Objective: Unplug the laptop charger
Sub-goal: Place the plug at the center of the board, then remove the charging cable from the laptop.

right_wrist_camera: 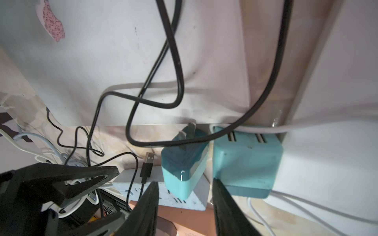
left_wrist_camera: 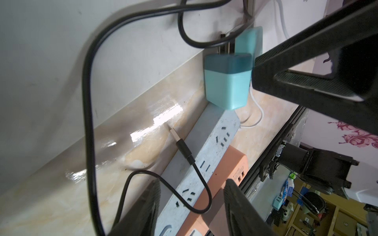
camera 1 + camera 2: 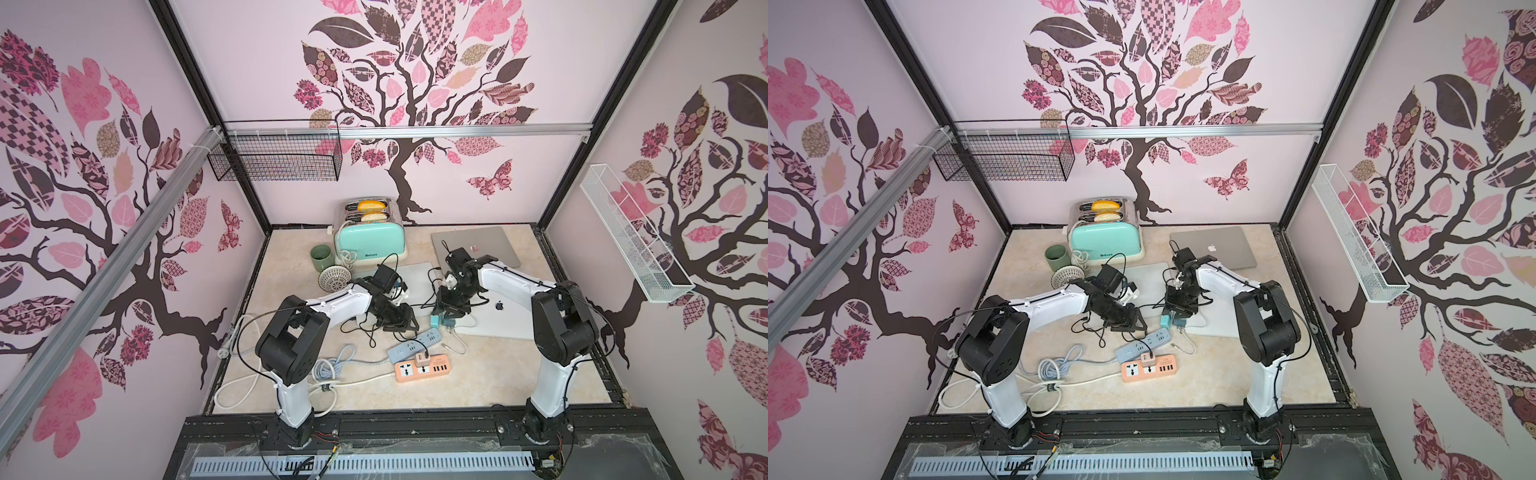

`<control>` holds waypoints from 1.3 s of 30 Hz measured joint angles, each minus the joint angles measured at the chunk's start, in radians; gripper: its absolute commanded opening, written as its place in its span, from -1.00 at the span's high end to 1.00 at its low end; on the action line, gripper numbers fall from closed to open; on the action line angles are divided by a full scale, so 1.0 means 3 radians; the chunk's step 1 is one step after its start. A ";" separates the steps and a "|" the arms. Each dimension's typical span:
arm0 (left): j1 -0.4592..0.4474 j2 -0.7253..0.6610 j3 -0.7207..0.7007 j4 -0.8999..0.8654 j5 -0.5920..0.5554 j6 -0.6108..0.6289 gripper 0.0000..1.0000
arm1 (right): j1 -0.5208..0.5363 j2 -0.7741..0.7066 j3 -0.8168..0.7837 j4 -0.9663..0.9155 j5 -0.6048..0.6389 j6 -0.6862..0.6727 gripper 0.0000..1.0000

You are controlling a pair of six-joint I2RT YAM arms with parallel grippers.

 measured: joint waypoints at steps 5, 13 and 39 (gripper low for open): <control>0.0042 -0.0122 -0.0001 -0.0056 0.0000 -0.0020 -0.16 | 0.0024 0.0000 0.0130 -0.0108 0.0084 -0.0045 -0.10; 0.0670 -0.0810 -0.0298 -0.0141 0.0050 -0.0107 -0.16 | 0.0298 0.0000 0.0918 -0.0486 0.0431 -0.0308 -0.29; 0.1745 -0.0404 -0.0655 -0.0451 -0.0985 0.0184 0.04 | 0.1133 0.0795 0.1527 0.0031 0.0296 -0.0655 -0.79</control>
